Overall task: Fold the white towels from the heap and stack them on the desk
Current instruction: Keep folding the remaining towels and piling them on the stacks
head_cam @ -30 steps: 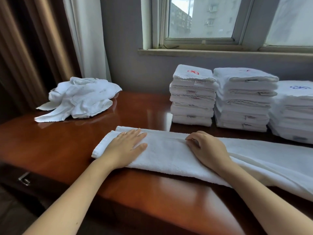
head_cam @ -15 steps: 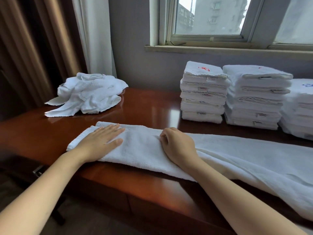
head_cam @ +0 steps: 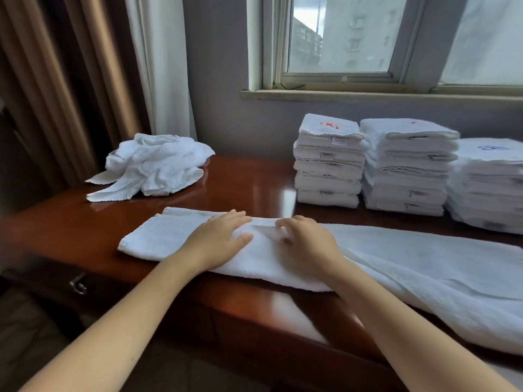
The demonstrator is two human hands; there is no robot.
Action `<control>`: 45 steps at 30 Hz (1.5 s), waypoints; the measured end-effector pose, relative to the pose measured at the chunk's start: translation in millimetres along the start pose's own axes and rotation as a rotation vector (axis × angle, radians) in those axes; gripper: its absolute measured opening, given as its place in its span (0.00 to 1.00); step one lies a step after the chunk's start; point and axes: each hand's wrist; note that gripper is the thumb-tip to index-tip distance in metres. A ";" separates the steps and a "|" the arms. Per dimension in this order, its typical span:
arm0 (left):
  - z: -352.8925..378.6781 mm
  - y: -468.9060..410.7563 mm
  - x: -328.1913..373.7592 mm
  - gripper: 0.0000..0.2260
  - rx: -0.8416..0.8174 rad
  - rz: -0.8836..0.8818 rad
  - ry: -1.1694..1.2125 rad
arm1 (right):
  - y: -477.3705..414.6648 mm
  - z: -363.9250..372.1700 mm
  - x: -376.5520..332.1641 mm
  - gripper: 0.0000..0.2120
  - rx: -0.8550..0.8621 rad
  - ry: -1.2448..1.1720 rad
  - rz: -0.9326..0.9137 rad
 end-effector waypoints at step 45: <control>106.1 -56.1 258.5 0.04 0.084 0.449 0.217 | 184.5 -153.1 218.7 0.11 0.687 -0.325 0.593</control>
Point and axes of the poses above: each hand's wrist, its own y-axis away from the middle knuckle, its own z-axis out of the palm, x = y × z, and after that the axes turned 5 degrees about x, right-handed
